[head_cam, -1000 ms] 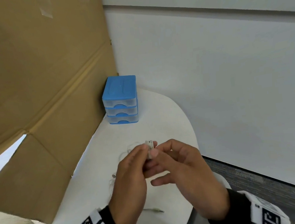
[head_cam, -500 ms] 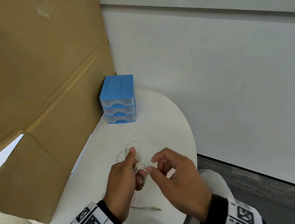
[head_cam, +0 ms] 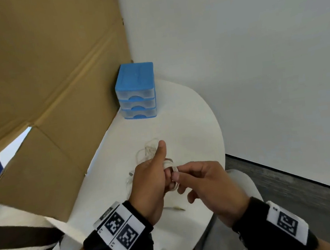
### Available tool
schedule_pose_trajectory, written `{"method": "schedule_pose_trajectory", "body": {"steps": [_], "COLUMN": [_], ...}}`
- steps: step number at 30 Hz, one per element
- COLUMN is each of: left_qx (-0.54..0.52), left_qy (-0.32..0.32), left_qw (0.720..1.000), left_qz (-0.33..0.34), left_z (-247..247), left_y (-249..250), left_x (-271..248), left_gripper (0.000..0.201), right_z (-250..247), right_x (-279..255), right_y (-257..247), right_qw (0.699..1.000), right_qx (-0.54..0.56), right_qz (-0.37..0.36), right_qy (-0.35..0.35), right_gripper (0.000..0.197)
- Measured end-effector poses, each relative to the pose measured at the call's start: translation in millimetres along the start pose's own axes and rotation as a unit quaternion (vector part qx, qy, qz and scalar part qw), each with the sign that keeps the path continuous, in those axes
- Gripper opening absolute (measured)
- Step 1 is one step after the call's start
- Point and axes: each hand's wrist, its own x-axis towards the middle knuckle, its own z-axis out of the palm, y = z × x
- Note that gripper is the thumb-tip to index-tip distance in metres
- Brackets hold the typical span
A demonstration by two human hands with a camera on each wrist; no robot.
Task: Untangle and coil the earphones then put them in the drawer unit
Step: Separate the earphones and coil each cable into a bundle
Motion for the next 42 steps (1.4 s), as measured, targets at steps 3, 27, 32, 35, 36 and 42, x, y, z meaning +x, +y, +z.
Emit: {"method": "schedule_pose_trajectory", "body": {"steps": [3, 27, 32, 35, 36, 42], "left_qx": [0.001, -0.128, -0.198, -0.171, -0.162, -0.152], "left_qy": [-0.004, -0.1, -0.155, -0.17, -0.163, -0.137], "left_qw": [1.0, 0.955, 0.926, 0.929, 0.934, 0.95], "left_qz": [-0.012, -0.247, -0.28, -0.28, -0.274, -0.237], "left_z": [-6, -67, -56, -54, -54, -58], "left_y": [-9, -47, -66, -66, -66, -54], "left_x": [3, 24, 11, 8, 10, 17], "left_gripper": [0.058, 0.03, 0.047, 0.033, 0.032, 0.032], "right_z": [-1, -29, -23, -23, -23, -23], "right_x": [-1, 18, 11, 12, 14, 19], "right_y": [2, 22, 25, 29, 31, 38], "right_qw": [0.997, 0.999, 0.985, 0.986, 0.988, 0.99], "right_qx": [-0.067, 0.012, 0.02, -0.013, -0.018, -0.095], "right_qz": [-0.035, -0.001, 0.019, 0.034, 0.04, 0.068], "right_qy": [0.027, -0.031, -0.173, -0.165, -0.149, -0.075], "right_gripper": [0.017, 0.015, 0.012, 0.009, 0.01, 0.011]}}
